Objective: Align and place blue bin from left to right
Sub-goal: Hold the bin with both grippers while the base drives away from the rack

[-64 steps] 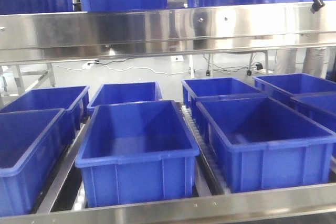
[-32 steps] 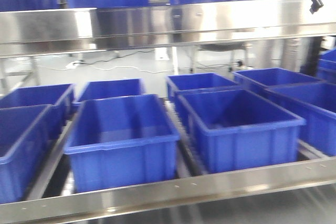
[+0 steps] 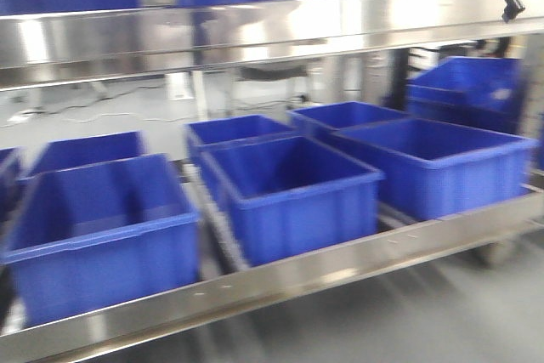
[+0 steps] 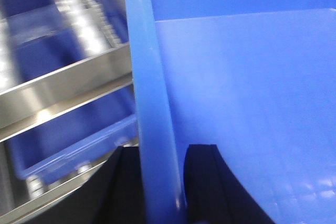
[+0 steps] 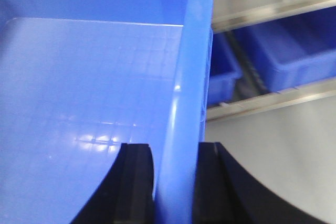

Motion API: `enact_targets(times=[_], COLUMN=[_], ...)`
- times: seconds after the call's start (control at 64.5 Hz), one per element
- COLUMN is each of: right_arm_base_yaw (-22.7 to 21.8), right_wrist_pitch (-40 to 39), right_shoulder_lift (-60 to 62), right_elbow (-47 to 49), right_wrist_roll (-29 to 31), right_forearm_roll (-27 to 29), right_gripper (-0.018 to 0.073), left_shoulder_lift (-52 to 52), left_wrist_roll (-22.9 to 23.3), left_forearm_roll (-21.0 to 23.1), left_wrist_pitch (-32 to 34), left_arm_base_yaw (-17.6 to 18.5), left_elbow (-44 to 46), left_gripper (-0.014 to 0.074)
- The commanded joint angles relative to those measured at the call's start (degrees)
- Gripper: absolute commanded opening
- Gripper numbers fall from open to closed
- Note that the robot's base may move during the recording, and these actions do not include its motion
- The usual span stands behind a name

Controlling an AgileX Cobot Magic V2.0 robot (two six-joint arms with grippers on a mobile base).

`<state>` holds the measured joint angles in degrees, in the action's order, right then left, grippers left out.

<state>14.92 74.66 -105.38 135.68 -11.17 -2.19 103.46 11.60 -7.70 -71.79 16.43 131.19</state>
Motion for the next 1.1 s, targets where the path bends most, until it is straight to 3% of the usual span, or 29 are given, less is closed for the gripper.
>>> enact_targets(times=[0.0, 1.086], right_arm_base_yaw=[0.2, 0.2], right_wrist_pitch=[-4.7, -4.7], right_shoulder_lift=[1.7, 1.7], right_elbow=[0.8, 0.8], right_wrist_roll=[1.8, 1.8], right_forearm_roll=[0.5, 0.5], right_gripper=[-0.0070, -0.0070], left_shoulder_lift=[-1.5, -1.5], left_wrist_roll=[-1.0, -1.0], left_forearm_roll=[0.5, 0.5], left_wrist_pitch=[5.8, 5.8], left_arm_base_yaw=[0.6, 0.6], left_elbow=[1.1, 1.1], left_gripper=[-0.0016, -0.0016])
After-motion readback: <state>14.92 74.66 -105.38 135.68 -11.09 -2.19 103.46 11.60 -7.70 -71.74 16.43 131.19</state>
